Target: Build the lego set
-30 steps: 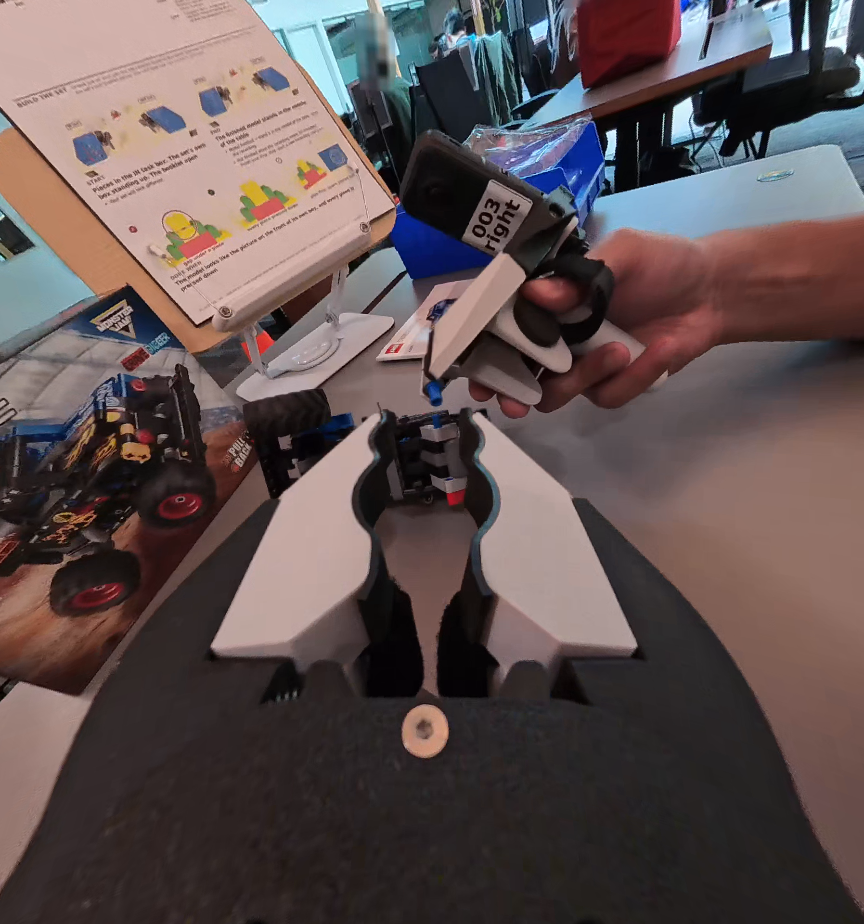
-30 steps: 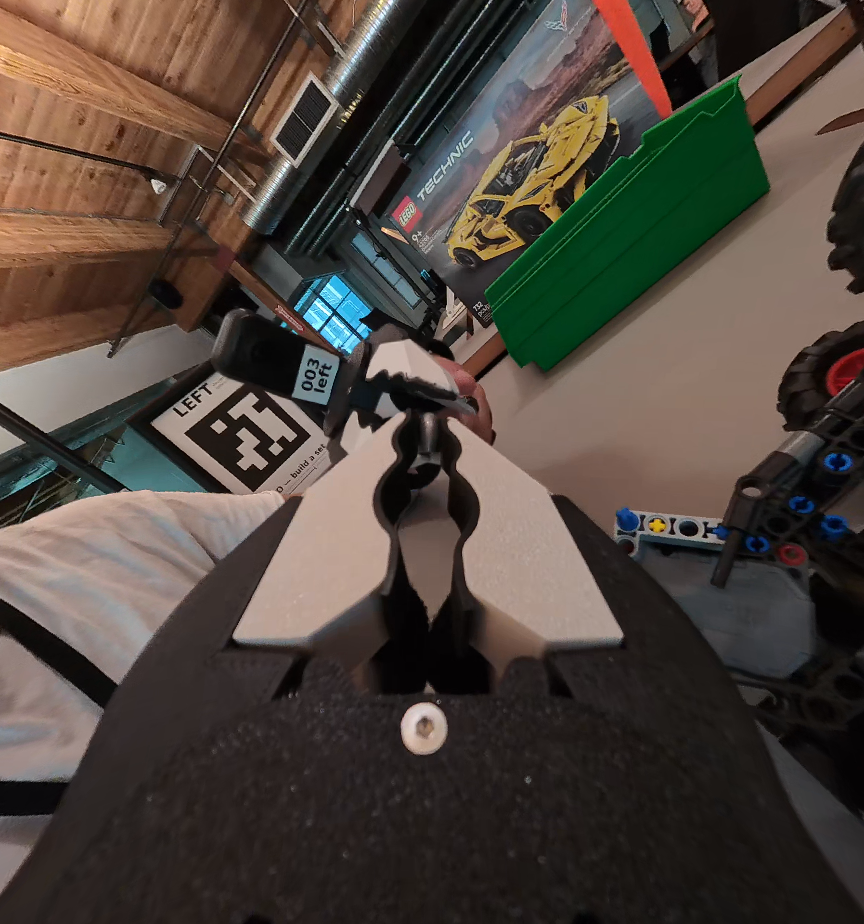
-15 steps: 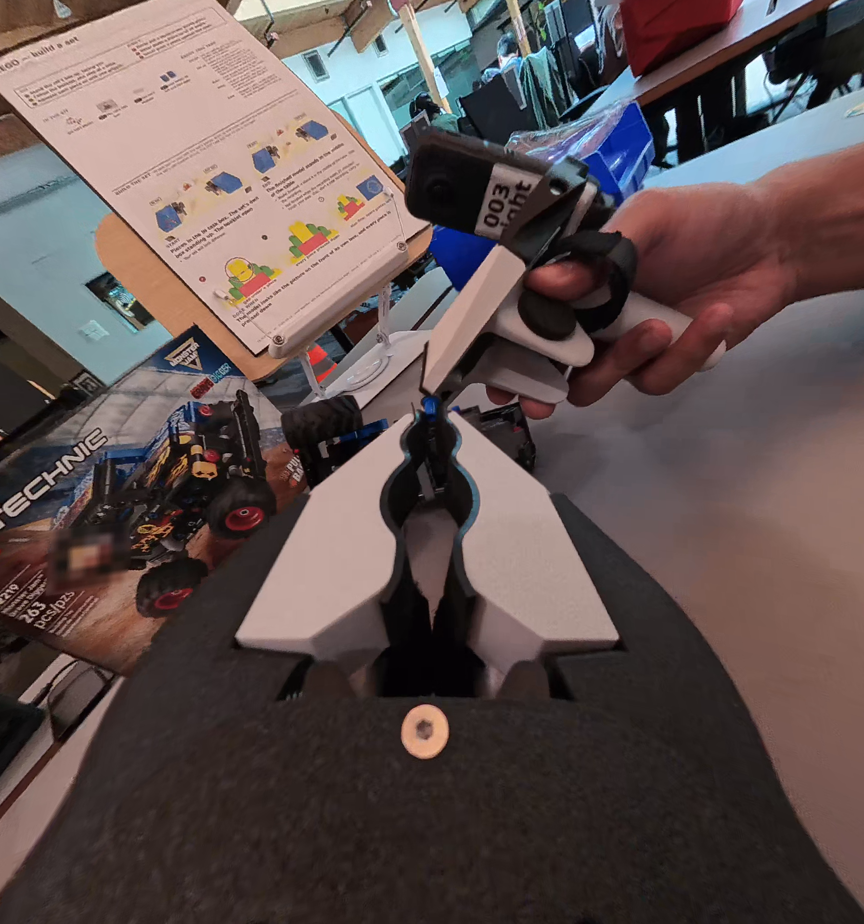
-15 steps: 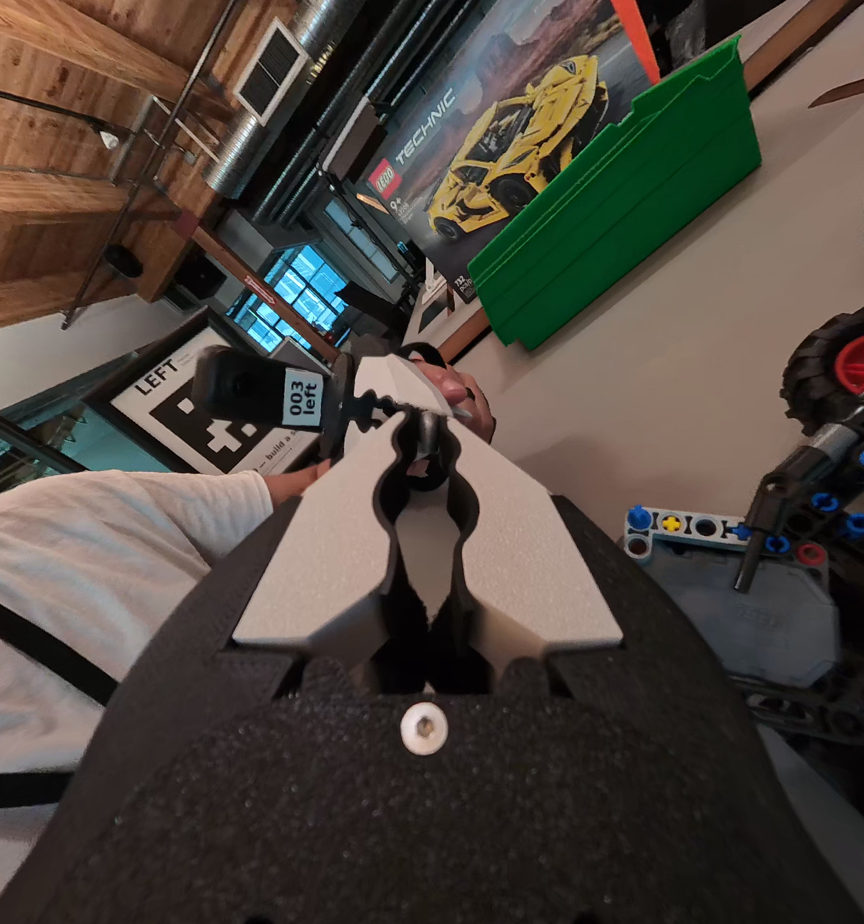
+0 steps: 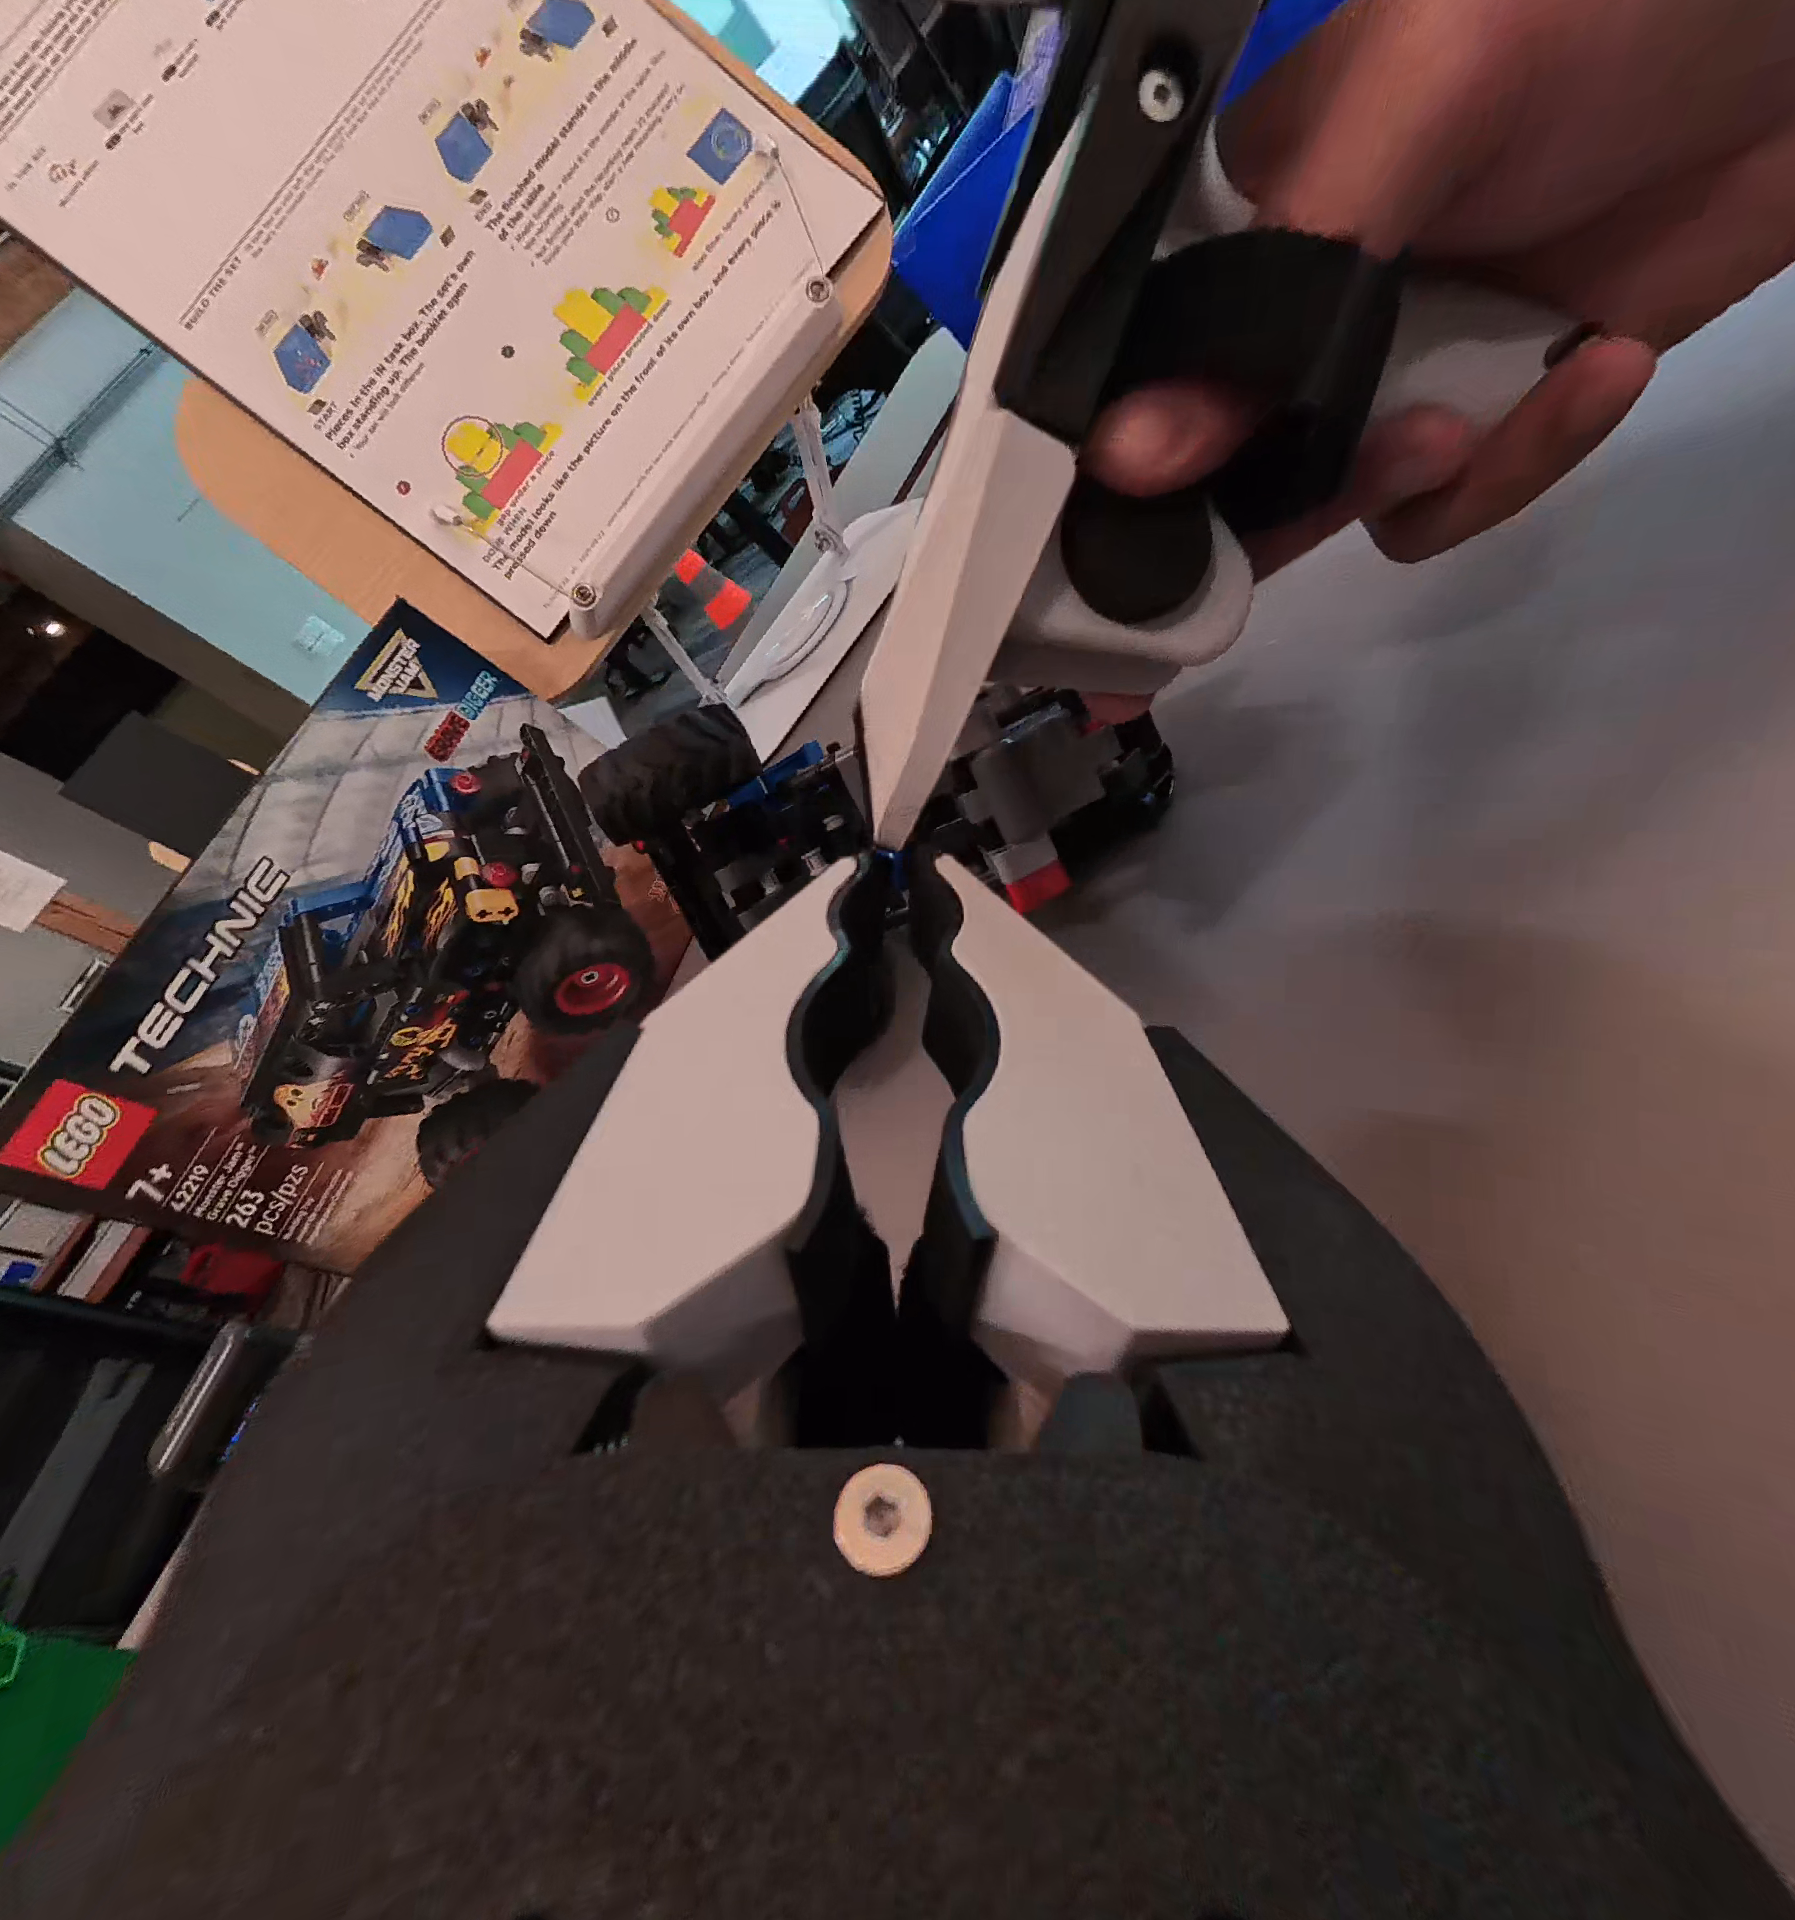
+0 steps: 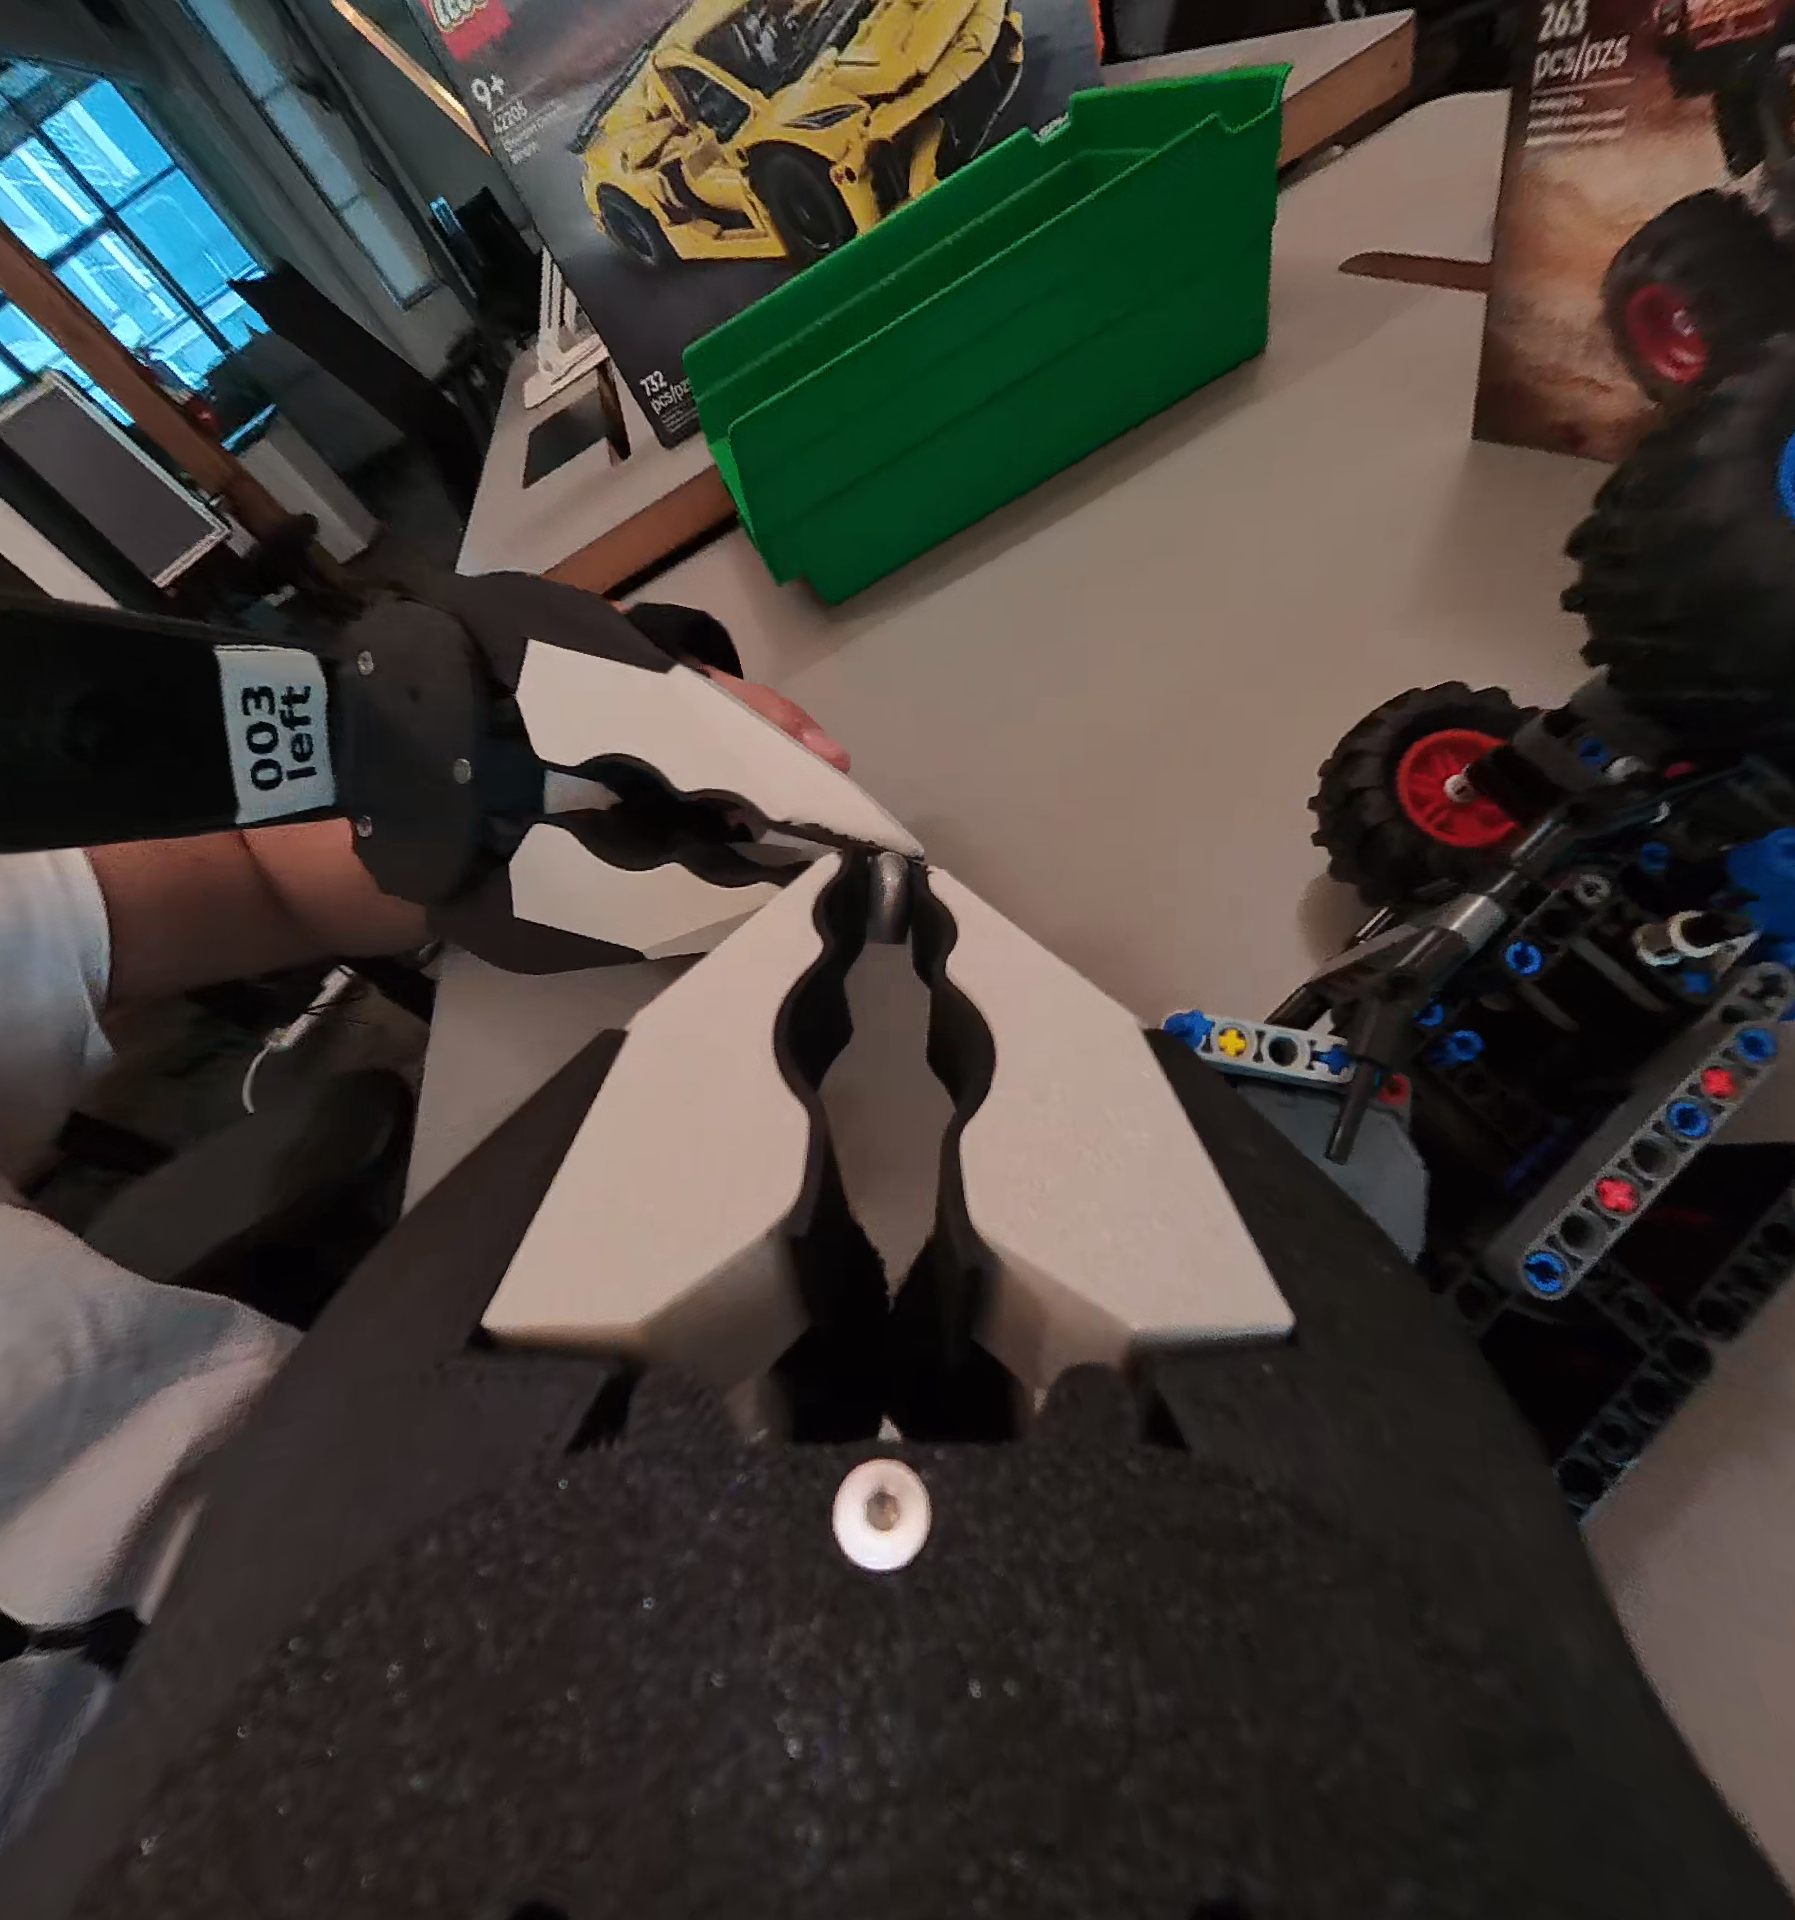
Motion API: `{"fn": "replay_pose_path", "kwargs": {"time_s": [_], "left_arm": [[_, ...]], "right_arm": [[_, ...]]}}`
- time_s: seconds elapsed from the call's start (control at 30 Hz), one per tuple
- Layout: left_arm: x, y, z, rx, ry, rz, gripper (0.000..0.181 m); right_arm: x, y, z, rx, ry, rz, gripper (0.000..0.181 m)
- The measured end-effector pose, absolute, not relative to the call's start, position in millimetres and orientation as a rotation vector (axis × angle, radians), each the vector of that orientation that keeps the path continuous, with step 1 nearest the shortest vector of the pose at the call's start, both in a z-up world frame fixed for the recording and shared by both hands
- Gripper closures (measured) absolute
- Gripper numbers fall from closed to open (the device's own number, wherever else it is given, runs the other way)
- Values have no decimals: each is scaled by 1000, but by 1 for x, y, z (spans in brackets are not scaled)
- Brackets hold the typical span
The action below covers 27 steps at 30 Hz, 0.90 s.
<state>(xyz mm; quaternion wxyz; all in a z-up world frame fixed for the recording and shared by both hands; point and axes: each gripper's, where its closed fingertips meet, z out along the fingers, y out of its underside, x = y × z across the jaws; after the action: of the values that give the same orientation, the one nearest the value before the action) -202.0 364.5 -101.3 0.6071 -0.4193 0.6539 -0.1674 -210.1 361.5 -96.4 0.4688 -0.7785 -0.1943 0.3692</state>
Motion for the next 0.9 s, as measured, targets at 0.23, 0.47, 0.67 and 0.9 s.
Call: {"fn": "replay_pose_path", "kwargs": {"time_s": [0.23,0.47,0.67,0.9], "left_arm": [[-205,371,-97,-970,1452,-344,177],[-220,395,-101,-1071,1382,-385,181],[-213,390,-104,-1067,1399,-391,181],[-205,369,-103,-1001,1435,-361,167]], "right_arm": [[-209,366,-88,-1856,-355,1028,173],[-144,374,-54,-1716,-154,1020,173],[-189,364,-67,-1785,-379,956,173],[-204,366,-88,-1841,-503,774,173]]}}
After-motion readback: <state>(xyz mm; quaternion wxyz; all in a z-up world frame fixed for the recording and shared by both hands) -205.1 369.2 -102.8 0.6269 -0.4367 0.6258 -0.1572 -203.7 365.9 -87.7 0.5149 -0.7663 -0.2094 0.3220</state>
